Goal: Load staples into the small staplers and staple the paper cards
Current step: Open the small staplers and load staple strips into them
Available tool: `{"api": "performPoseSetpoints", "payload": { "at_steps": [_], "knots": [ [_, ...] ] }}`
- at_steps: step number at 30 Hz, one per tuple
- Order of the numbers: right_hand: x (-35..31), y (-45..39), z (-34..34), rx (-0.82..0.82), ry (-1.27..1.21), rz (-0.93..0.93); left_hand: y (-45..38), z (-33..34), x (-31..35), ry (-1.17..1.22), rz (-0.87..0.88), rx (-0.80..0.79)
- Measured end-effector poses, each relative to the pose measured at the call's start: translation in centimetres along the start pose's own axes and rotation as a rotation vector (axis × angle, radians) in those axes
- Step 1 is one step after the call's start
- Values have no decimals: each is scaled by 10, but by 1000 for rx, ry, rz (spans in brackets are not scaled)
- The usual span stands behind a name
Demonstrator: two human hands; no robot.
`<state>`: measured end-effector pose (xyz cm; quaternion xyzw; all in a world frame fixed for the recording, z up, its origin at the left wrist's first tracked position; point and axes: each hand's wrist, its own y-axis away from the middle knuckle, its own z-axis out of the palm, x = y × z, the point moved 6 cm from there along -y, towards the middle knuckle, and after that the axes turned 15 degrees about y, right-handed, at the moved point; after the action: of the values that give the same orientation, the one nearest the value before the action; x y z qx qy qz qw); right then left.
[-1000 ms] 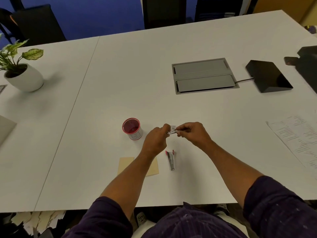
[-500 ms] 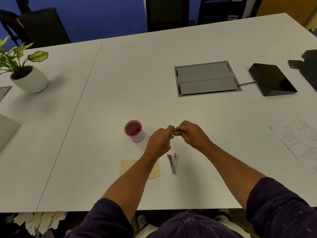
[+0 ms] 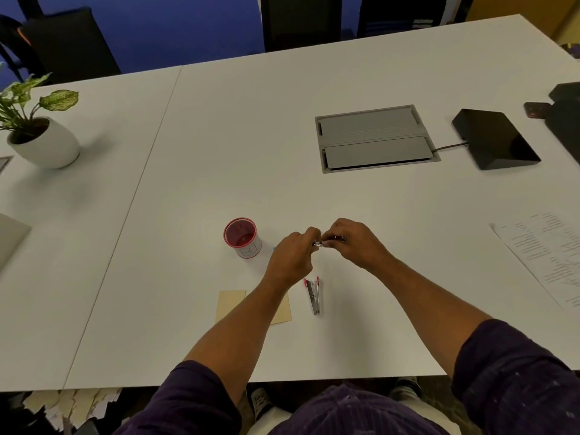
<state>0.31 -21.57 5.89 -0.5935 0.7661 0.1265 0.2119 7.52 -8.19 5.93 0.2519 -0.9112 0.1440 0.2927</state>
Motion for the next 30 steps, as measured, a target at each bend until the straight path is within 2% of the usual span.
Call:
{"api": "performPoseSetpoints", "payload": {
  "at_steps": [4, 11, 18, 30],
  "knots": [
    [1, -1, -2, -4, -1, 11, 0, -1, 1, 31, -10, 8],
    [9, -1, -9, 41, -142, 127, -3, -7, 5, 38, 7, 38],
    [0, -9, -8, 20, -138, 63, -3, -8, 10, 66, 51, 53],
    [-1, -10, -8, 50, -34, -40, 0, -14, 3, 139, -6, 110]
  ]
}}
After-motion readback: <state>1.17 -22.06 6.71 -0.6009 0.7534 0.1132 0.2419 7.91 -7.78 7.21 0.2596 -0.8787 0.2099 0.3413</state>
